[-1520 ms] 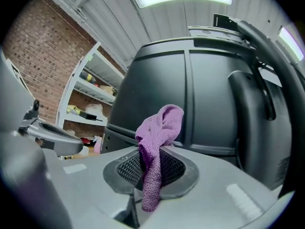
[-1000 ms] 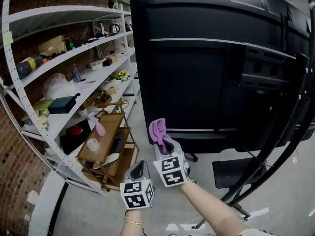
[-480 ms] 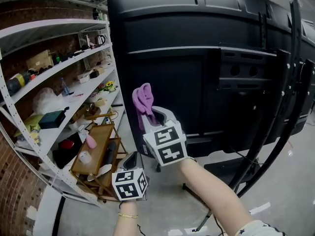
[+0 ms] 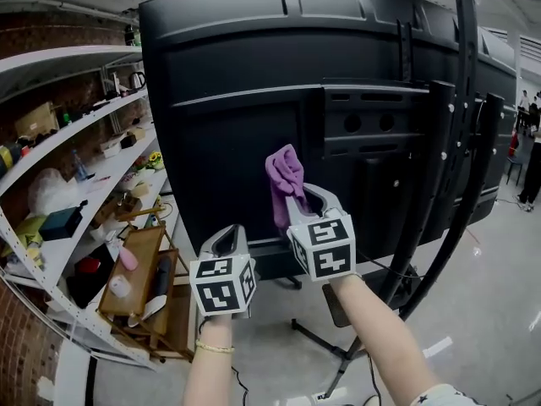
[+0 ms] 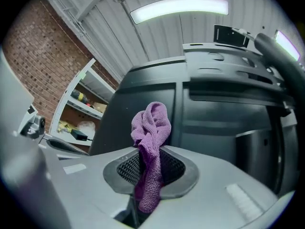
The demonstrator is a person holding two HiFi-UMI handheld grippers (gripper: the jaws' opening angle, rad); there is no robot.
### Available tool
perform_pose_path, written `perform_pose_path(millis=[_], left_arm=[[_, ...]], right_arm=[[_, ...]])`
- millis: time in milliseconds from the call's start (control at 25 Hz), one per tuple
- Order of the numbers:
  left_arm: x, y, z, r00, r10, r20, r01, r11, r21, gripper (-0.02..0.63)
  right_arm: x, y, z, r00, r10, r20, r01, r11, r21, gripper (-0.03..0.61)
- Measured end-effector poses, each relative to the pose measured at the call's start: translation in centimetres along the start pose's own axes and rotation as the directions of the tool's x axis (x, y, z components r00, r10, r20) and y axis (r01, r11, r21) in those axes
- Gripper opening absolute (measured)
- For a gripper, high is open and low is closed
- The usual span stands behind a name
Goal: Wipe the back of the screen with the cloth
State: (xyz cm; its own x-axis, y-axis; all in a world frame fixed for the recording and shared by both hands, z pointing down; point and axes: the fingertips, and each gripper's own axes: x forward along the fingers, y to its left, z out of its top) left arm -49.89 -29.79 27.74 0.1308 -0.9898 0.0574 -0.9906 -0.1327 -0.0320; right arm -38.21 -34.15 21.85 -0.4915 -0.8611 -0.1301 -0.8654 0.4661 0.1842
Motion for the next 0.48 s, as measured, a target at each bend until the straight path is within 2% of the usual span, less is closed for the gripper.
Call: perform_pose_path(millis=[160,320,480], left_arm=[[1.4,-3.4,0.0,0.998,-0.062,-0.005,0.062,0.998,0.009,0.008],[2.4,-6.2,0.2,0.994,-0.109,-0.008,0.109,0.993,0.032,0.008],[2.8,-7.7,0.9,0.991,-0.133,-0.002,0.133,0.99,0.046,0.008]], right_arm=[[-2.2,-5.9,-1.0,0.993,-0.114,-0.025,0.115,0.993,0.017,0.064],[-4.3,-11.4,-1.7,0.972,-0.23,-0.055,0.232,0.972,0.026,0.064],[-5.6,-13.2,-1.5,0.96,-0.272,-0.059,0.273,0.962,0.001,0.064]])
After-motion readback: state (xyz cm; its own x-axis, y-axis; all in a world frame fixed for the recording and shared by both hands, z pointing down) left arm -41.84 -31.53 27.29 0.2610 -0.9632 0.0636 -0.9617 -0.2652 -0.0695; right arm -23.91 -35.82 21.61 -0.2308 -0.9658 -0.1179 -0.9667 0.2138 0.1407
